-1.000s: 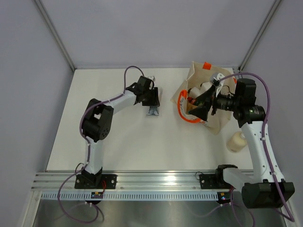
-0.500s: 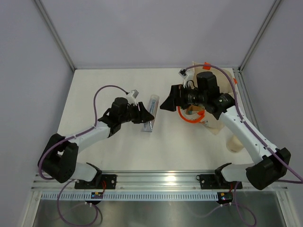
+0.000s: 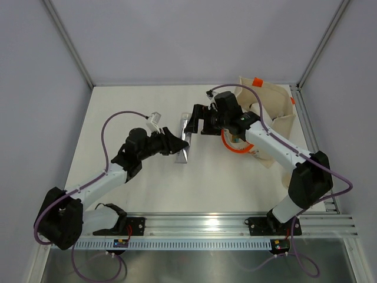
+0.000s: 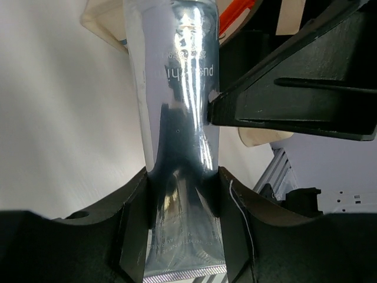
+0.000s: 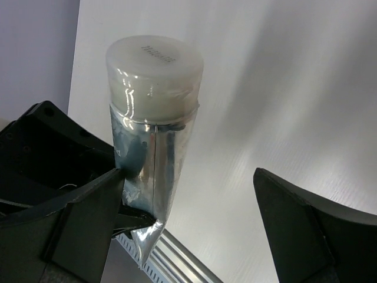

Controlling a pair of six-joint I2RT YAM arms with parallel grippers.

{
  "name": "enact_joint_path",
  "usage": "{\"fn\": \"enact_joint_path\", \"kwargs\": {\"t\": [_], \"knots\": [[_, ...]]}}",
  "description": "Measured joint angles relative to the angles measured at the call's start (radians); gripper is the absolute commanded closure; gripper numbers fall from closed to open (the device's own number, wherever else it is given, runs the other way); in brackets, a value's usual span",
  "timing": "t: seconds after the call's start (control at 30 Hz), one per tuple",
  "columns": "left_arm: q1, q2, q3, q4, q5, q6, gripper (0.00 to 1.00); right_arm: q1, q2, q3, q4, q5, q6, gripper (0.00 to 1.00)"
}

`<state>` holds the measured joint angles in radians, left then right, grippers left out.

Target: Place the personal care products into the canvas bag

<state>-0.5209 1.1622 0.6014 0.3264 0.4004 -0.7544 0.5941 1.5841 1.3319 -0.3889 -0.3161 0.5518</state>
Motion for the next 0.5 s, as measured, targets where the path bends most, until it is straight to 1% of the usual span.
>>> {"fn": "enact_joint_path", "kwargs": {"t": [0.1, 0.17, 0.27, 0.33, 0.37, 0.4, 0.47, 0.5], "knots": [[0.008, 0.0, -0.023, 0.016, 0.006, -0.021, 0.7, 0.004, 0.018, 0.019, 0.002, 0.0, 0.003, 0.02], [0.006, 0.007, -0.028, 0.035, 0.026, -0.037, 0.7, 0.007, 0.027, 0.038, 0.007, -0.009, 0.004, 0.06], [-0.003, 0.021, -0.028, 0.066, 0.045, -0.051, 0.69, 0.01, 0.048, 0.063, 0.023, -0.029, 0.007, 0.09], [-0.009, 0.031, -0.028, 0.083, 0.053, -0.059, 0.69, 0.01, 0.074, 0.083, 0.034, -0.051, 0.01, 0.16], [-0.013, 0.035, -0.028, 0.088, 0.056, -0.06, 0.69, 0.01, 0.088, 0.09, 0.041, -0.064, 0.014, 0.21], [-0.017, 0.038, -0.028, 0.091, 0.059, -0.062, 0.68, 0.01, 0.1, 0.091, 0.048, -0.072, 0.017, 0.34], [-0.021, 0.038, -0.028, 0.096, 0.064, -0.064, 0.65, 0.01, 0.117, 0.091, 0.044, -0.078, 0.016, 0.49], [-0.021, 0.038, -0.028, 0.1, 0.063, -0.064, 0.63, 0.01, 0.12, 0.091, 0.045, -0.081, 0.018, 0.54]]}}
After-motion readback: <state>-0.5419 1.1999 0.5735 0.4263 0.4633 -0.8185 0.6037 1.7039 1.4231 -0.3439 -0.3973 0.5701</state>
